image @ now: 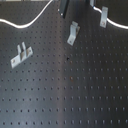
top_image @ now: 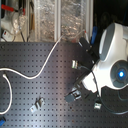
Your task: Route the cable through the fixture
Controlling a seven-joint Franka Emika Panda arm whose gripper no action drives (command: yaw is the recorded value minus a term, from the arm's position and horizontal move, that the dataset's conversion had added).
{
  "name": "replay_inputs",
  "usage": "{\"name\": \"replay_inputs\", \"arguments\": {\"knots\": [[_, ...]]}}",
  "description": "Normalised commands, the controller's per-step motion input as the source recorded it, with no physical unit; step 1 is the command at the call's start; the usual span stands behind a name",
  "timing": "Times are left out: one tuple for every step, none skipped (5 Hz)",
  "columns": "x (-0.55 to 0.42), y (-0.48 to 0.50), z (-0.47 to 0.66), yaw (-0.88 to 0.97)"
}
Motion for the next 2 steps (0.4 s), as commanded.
{"name": "replay_inputs", "arguments": {"knots": [[0.048,0.046,0.56,-0.01],[0.008,0.016,0.68,0.00]]}}
